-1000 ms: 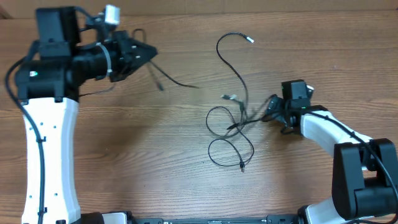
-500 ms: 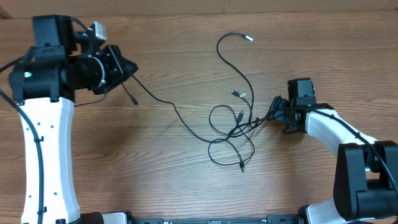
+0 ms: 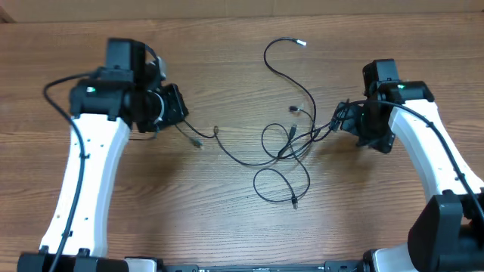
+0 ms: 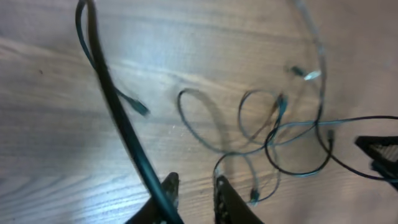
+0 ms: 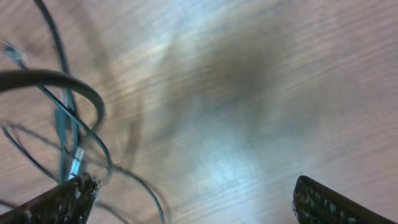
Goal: Untangle cables
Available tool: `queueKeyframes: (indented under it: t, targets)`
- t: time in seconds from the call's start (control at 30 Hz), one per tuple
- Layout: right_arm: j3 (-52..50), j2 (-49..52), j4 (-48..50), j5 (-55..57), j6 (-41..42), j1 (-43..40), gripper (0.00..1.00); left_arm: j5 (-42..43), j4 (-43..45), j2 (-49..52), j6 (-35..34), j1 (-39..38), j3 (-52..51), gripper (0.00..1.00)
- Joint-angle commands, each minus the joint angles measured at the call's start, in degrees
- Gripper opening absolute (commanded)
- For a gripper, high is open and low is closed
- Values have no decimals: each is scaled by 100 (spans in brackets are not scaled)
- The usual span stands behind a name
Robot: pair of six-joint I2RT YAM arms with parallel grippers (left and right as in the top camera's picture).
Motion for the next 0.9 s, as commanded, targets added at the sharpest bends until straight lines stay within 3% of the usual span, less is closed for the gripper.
queueKeyframes:
  t: [0.0,0.07,0.23,0.53,0.87]
  targets:
    - [-11,-68,-264,-33,-39,-26,100,-120,9,179,90,-214,-260,26]
    - [-48,-68,-525,-35,-39,-26,100,-118,-39,306,94,-315,-297,32]
    - [-122,-37,-1139,-33,-42,-26,100,-118,-44,562,127,-479,-302,34]
    - [-732,-35,-892,608,7,-33,100,-57,-13,813,243,-719,-302,43]
    - [-282,-35,-402,1117,-44,-33,100,-387,-382,813,579,-955,-299,99]
